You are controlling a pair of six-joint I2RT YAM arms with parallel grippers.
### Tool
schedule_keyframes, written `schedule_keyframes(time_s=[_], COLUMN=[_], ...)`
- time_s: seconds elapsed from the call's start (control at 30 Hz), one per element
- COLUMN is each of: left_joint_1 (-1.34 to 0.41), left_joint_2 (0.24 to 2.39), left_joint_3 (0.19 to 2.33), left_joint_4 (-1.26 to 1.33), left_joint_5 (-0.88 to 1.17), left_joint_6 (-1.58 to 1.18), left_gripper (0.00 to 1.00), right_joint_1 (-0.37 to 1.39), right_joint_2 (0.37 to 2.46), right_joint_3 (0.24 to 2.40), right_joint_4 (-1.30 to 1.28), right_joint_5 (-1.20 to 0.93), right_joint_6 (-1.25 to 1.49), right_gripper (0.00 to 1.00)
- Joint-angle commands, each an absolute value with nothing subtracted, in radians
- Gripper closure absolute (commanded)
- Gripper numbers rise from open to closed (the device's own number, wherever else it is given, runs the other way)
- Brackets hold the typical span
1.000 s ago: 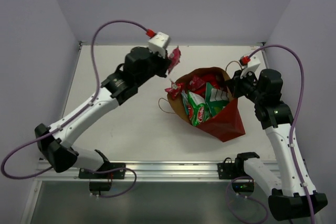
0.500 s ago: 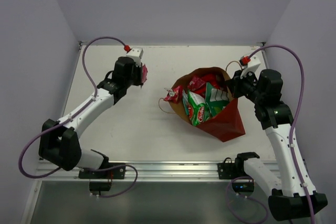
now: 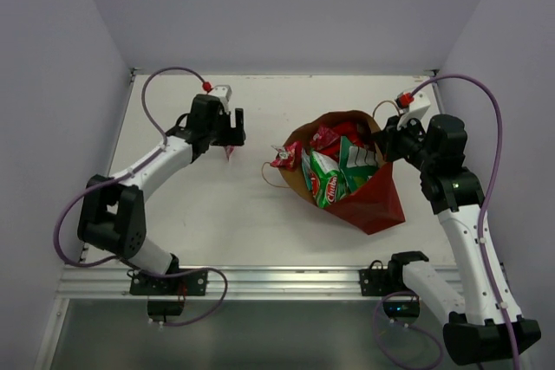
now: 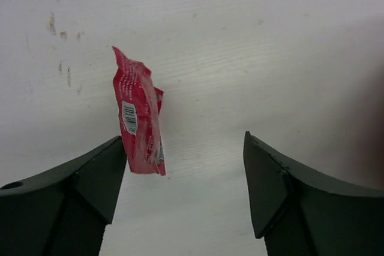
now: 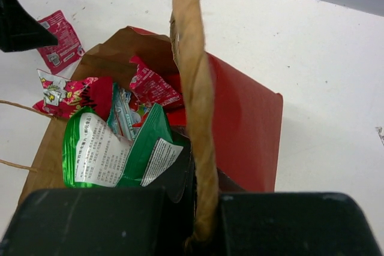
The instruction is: Take the snacks out of the paper bag
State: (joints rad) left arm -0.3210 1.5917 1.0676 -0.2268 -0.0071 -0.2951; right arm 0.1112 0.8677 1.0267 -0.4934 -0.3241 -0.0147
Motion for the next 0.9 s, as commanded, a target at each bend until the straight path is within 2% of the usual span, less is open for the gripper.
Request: schedule_keyframes(time_s=[0.0,0.03,0.13,0.47,0.6,0.73,0.87], left_joint_1=[-0.394,-0.415,-0.523,-0.618,-0.623,-0.640,-0.667], left_joint_2=[1.410,1.390,1.347,1.379,1.425,1.442,1.450], left_joint_3=[1.138,1.143,1.152,1.178,1.183,1.186,1.187], left_joint_4=[-0.238,-0.245,-0.273,-0.279,-0.279,-0.279,-0.276], left_joint_5=[0.095,0.107,0.117,0.129,0.127,0.140,0.143], left_joint_6=[-0.328,-0.348,-0.368,-0.449,-0.459,-0.468,-0.479], left_gripper=[0.14,0.09,0.08,0.11,0.16,0.26,0.32], right_joint_1=[0.115,0.115,0.115,0.114,0.115,0.115,0.115], right_joint_2=[0.836,0.835,0.831,0.818,0.807,0.807,0.808], right_joint_3=[1.052,1.052,1.052,1.048,1.045,1.045,1.037], right_joint_4=[-0.362,-0.364,-0.362,-0.360,-0.359,-0.357,-0.351], right_joint_5=[-0.336,-0.339,-0.339,-0.348,-0.344,-0.342,-0.342], right_joint_6=[-0.008,-0.008,-0.008,-0.008,-0.008,-0.008,0.021], right_gripper=[1.00,1.00,1.00,1.00,1.00,1.00,1.00])
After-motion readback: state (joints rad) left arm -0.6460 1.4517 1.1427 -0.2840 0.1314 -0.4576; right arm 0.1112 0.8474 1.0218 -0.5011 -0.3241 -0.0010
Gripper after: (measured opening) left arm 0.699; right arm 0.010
